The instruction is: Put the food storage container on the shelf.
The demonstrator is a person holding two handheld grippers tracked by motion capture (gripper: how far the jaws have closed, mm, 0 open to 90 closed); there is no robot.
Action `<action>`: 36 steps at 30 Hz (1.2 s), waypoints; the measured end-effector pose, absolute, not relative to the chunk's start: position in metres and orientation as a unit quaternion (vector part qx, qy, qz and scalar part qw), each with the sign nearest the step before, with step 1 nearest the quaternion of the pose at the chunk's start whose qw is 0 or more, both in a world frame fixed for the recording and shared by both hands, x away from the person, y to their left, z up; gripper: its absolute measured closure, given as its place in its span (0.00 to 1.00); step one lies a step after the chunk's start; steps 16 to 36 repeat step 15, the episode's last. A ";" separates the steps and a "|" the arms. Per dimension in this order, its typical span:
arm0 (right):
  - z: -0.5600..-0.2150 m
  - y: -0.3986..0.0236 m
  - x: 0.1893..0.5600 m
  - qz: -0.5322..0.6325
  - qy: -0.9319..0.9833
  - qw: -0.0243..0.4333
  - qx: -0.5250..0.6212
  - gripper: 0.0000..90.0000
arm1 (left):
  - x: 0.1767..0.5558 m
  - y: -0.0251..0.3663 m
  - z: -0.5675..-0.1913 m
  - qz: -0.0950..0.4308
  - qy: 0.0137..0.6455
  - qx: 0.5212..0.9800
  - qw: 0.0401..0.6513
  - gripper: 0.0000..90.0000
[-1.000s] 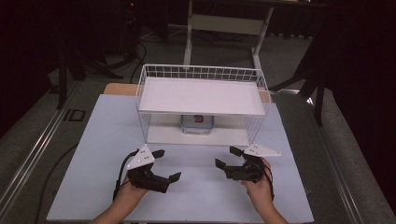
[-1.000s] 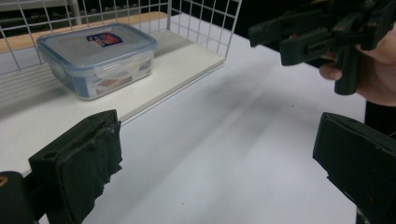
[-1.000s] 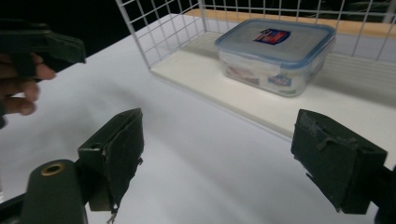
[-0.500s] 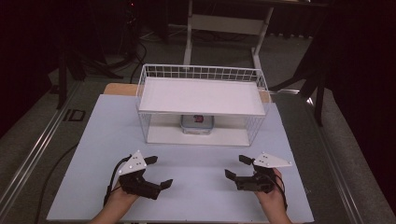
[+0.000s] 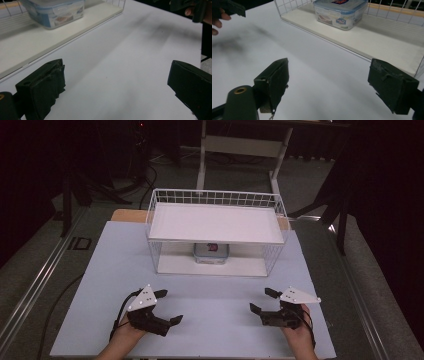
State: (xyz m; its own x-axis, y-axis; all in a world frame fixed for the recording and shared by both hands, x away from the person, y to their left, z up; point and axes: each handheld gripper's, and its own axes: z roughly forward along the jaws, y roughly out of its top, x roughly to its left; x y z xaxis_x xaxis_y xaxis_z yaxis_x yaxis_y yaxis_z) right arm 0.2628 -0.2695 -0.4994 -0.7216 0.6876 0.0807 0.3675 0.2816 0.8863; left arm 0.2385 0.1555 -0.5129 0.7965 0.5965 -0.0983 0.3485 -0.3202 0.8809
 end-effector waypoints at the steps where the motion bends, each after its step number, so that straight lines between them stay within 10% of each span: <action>1: -0.500 -0.270 0.263 0.493 0.785 0.165 0.336 0.19 | 0.239 0.156 -0.514 0.123 0.295 0.805 0.499 0.02; 36: -0.511 -0.268 0.271 0.486 0.794 0.158 0.329 0.19 | 0.244 0.167 -0.511 0.157 0.330 0.788 0.496 0.02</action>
